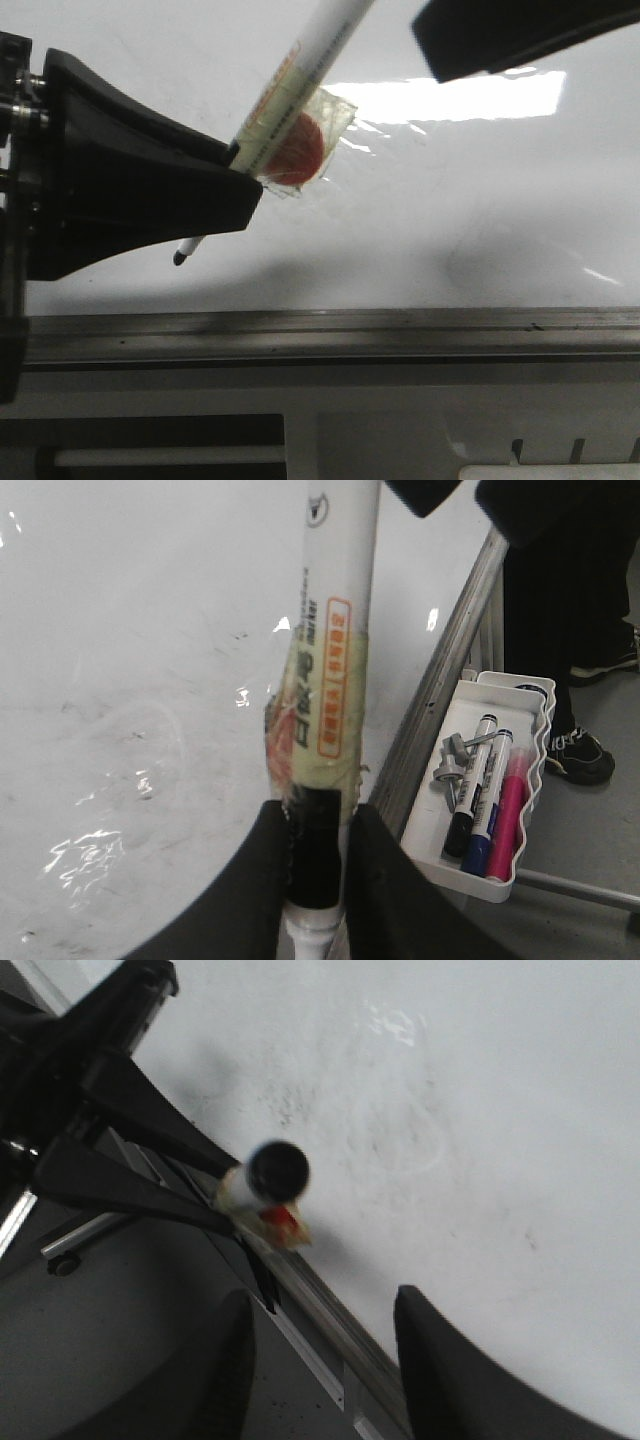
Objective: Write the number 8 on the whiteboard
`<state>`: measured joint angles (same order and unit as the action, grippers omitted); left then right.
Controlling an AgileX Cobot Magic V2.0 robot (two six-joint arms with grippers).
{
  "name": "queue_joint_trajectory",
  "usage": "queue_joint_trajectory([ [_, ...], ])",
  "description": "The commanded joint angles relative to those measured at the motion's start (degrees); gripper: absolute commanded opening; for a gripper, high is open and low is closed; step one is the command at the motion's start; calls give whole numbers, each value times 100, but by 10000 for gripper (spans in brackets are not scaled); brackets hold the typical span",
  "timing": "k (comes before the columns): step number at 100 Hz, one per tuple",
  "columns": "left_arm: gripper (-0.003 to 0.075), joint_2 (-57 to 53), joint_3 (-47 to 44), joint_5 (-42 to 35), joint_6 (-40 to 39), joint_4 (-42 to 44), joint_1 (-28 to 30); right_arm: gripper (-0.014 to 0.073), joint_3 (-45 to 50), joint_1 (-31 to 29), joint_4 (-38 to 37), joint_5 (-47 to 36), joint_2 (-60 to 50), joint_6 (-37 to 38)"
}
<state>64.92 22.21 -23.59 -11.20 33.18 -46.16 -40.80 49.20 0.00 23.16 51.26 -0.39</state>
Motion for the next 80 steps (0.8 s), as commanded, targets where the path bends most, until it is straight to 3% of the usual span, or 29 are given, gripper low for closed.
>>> queue_joint_trajectory([
  [1, -20, -65, 183, -253, -66, 119, -55, 292, -426, 129, 0, -417, 264, -67],
  [53, -20, -65, 183, -216, -66, 143, -55, 273, -1076, 315, 239, -288, 1424, -67],
  [74, -14, -65, 183, -415, -66, 253, -55, -29, -1076, 292, 292, -191, 1488, -67],
  [80, 43, -65, 183, -424, -66, 253, -55, -69, -1076, 292, 292, -191, 1488, -67],
])
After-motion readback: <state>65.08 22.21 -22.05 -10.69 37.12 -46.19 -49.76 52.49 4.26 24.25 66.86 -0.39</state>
